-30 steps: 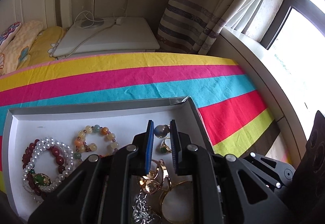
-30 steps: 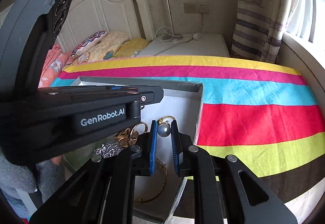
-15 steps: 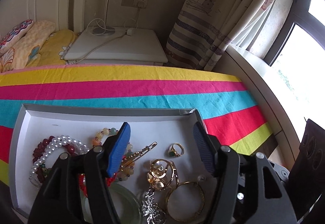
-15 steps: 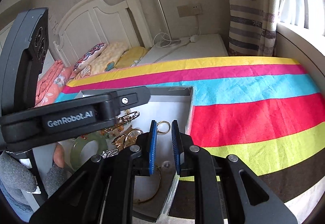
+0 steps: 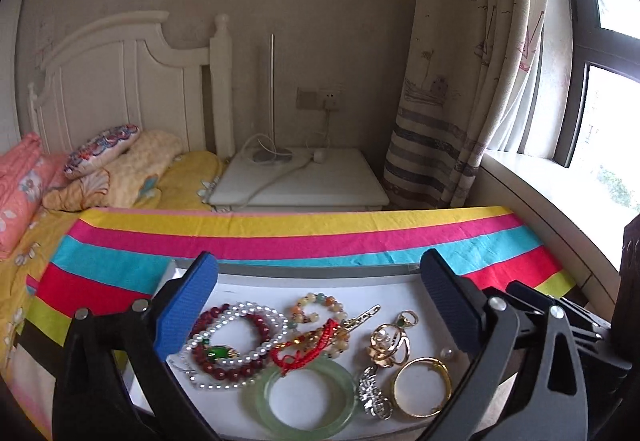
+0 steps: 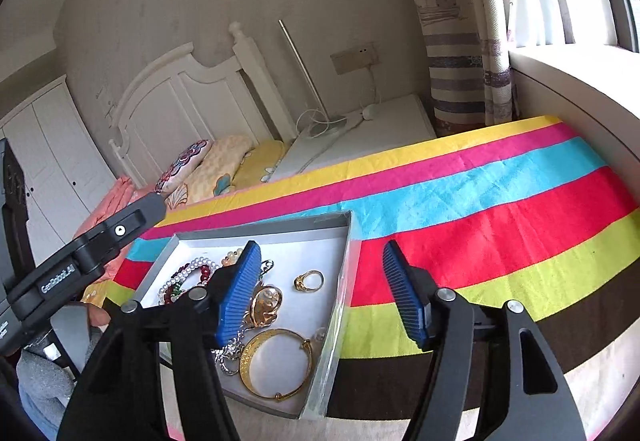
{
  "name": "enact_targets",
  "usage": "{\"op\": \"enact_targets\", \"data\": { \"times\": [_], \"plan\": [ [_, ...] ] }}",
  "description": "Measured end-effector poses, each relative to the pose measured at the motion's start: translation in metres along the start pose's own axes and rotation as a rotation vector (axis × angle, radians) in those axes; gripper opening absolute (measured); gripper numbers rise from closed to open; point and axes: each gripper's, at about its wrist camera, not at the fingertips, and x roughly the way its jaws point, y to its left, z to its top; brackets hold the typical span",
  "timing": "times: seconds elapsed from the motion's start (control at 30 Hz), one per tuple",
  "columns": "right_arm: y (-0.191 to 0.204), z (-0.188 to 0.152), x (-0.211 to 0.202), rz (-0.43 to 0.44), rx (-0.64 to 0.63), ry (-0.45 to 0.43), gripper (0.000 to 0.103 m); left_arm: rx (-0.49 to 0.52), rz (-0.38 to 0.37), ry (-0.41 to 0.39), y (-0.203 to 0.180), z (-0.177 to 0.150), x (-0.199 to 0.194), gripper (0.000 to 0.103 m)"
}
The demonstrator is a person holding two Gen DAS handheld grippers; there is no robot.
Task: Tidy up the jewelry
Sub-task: 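Withdraw both open grippers from the tray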
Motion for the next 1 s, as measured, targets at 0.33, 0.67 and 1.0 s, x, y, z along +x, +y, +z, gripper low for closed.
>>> {"op": "enact_targets", "data": {
  "times": [0.33, 0.67, 1.0],
  "plan": [
    [0.013, -0.022, -0.044, -0.006, 0.039, -0.104, 0.086, -0.046, 0.048, -0.060, 0.041, -0.024, -0.065, 0.100],
    [0.041, -0.041, -0.069, -0.053, -0.001, -0.119, 0.086, -0.055, 0.081, -0.087, 0.069, -0.042, -0.097, 0.100],
    [0.101, -0.056, -0.075, -0.185, -0.120, -0.208, 0.087, -0.056, 0.097, -0.060, 0.082, -0.058, -0.088, 0.100]
  ]
}}
